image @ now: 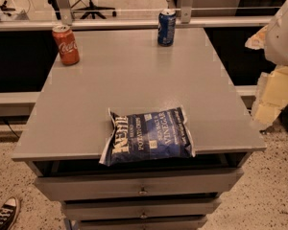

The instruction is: Move pepsi can near blue chip bag

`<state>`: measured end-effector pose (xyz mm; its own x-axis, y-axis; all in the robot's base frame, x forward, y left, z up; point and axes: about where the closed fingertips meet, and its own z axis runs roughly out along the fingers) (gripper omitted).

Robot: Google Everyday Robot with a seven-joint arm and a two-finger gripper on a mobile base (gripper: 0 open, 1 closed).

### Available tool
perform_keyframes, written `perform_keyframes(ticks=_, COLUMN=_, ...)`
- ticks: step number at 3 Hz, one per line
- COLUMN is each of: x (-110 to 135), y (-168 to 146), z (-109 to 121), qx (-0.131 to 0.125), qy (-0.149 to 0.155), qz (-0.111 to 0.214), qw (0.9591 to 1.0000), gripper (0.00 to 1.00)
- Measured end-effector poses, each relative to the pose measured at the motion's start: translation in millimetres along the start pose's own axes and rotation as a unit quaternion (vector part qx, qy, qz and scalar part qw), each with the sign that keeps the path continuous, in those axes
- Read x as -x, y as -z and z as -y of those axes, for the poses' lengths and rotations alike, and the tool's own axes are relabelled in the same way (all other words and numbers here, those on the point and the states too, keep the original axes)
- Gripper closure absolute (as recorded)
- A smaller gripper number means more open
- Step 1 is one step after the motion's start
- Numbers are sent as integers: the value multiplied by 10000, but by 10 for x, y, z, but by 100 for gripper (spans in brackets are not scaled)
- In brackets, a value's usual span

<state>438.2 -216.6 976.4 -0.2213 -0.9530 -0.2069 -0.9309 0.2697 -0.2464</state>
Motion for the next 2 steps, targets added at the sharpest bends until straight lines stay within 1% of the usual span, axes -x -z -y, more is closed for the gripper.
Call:
perform_keyframes(ticks=1, x=0, y=0, z=0, qx=0, qy=0, qz=0, qw=10000, gripper=0)
perform_keyframes(ticks=2, x=27, y=-132, z=167, qx=-134, qy=-47, qz=137, qw=9998, gripper=0)
